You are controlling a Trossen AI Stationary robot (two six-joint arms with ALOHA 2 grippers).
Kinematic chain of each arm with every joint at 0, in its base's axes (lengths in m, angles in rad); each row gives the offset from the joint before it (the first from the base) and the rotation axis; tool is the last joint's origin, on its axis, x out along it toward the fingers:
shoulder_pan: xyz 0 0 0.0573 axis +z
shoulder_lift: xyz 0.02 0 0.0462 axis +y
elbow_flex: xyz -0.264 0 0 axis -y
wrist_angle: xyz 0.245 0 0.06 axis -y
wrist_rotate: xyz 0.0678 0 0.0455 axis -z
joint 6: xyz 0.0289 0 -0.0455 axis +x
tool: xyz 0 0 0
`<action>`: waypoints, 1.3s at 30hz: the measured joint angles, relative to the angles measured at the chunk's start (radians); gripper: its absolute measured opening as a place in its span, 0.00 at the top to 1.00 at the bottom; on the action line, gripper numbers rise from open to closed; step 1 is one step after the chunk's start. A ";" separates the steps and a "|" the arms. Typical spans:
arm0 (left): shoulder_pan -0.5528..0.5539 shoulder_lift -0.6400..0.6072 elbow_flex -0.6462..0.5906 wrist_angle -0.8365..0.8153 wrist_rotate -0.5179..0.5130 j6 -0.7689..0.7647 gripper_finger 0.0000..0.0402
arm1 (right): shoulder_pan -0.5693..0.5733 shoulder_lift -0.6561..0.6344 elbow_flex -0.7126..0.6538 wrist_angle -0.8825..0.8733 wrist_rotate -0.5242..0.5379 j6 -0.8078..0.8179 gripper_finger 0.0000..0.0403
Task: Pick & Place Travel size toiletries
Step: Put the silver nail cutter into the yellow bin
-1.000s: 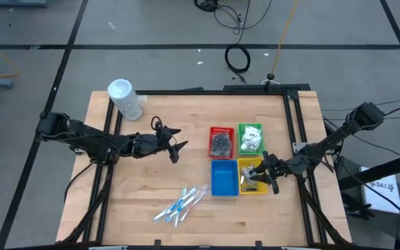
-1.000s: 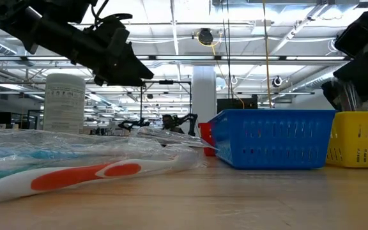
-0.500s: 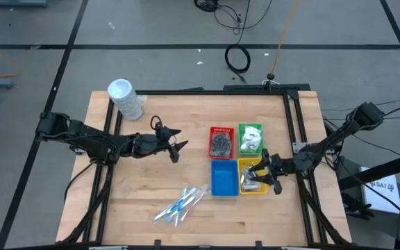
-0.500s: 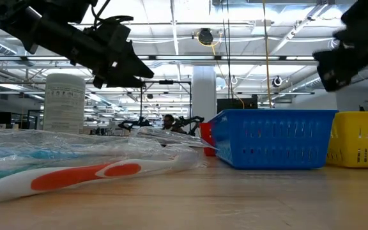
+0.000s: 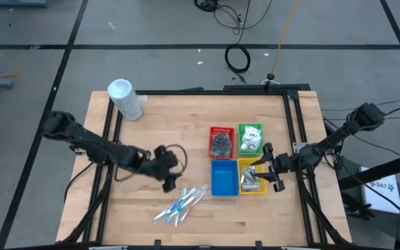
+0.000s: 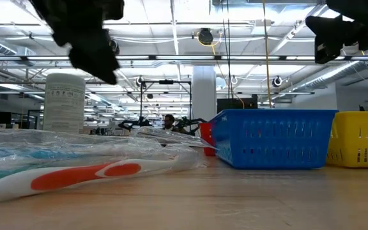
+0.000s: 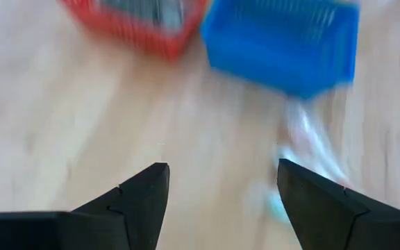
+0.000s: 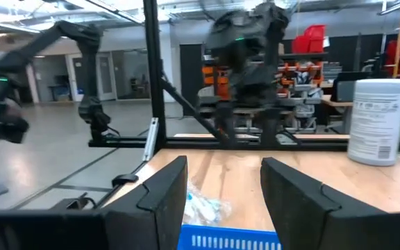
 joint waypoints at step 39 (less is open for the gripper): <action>-0.354 0.450 0.171 -0.317 0.285 -0.693 0.37 | -0.037 0.000 -0.001 -0.113 -0.001 0.036 0.58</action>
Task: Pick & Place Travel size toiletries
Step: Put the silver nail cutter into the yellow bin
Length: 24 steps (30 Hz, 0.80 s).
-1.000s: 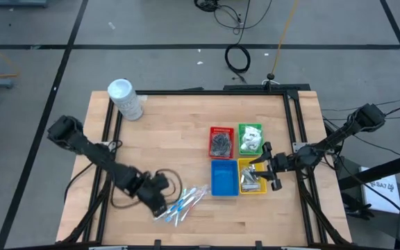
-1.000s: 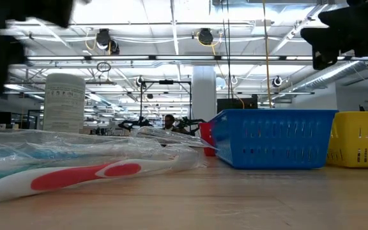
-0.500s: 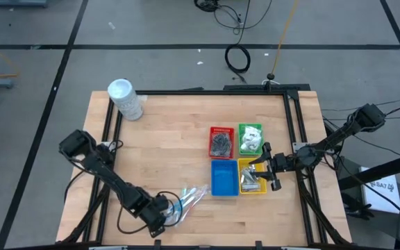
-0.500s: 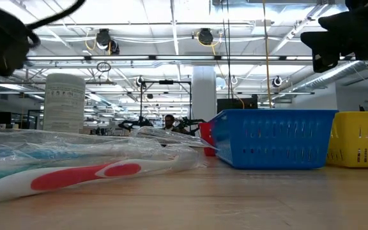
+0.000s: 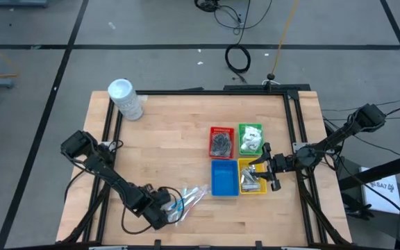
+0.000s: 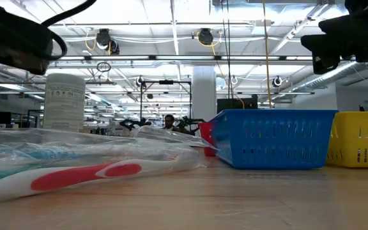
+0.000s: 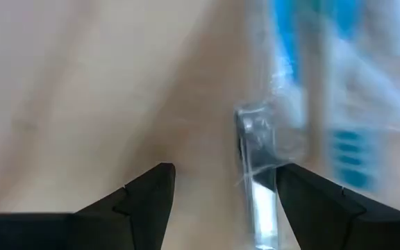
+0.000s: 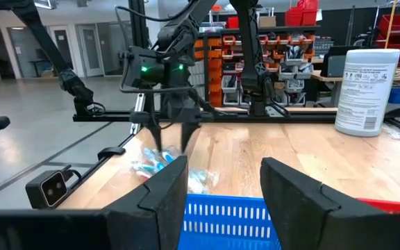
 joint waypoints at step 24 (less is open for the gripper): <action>0.029 0.000 -0.006 -0.130 0.046 -0.038 0.49 | 0.000 0.000 0.000 -0.014 0.000 0.000 0.58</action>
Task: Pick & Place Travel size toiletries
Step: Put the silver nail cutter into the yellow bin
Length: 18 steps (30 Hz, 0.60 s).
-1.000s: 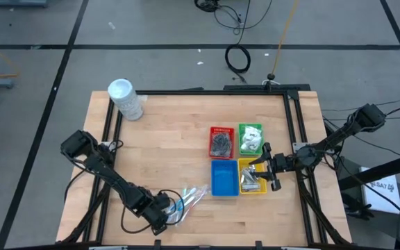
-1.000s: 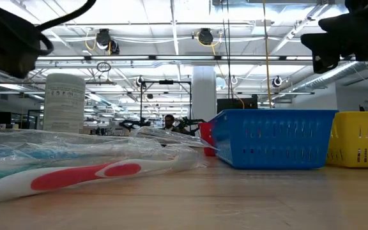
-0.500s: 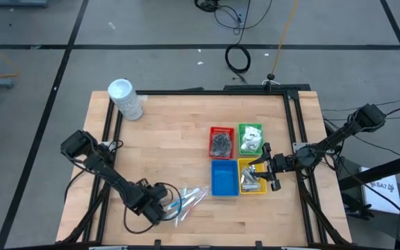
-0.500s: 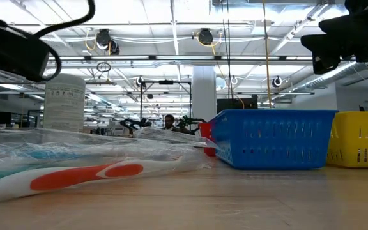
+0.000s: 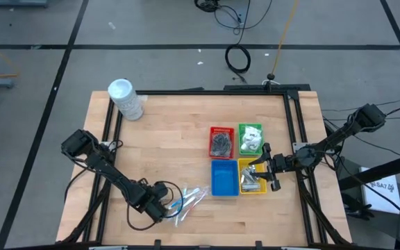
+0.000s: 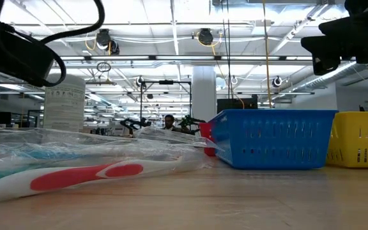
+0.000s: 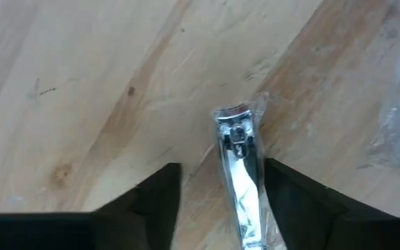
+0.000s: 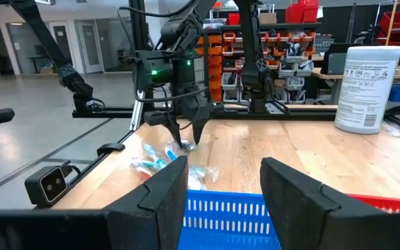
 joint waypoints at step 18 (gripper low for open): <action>0.071 -0.280 -0.007 -0.073 -0.247 0.120 0.94 | 0.000 0.000 0.000 0.000 0.001 0.000 0.58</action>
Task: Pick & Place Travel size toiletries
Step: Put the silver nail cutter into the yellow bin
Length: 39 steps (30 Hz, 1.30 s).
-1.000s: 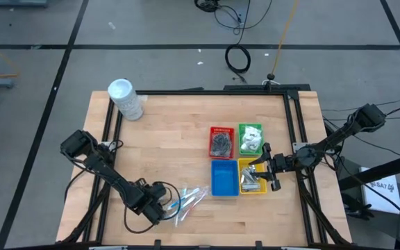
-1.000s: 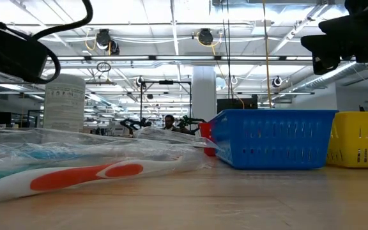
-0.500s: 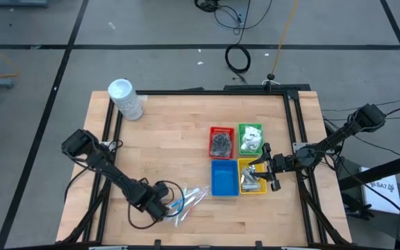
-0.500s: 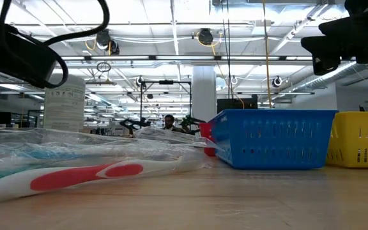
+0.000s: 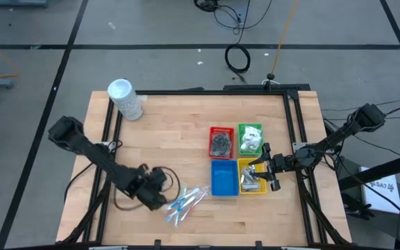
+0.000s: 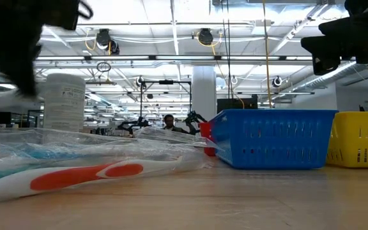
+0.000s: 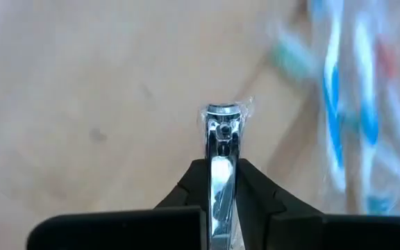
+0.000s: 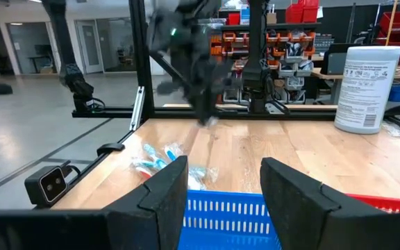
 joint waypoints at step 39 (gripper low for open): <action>0.647 0.213 0.005 1.560 0.461 1.299 0.94 | -0.254 0.285 0.141 0.149 0.051 0.072 0.43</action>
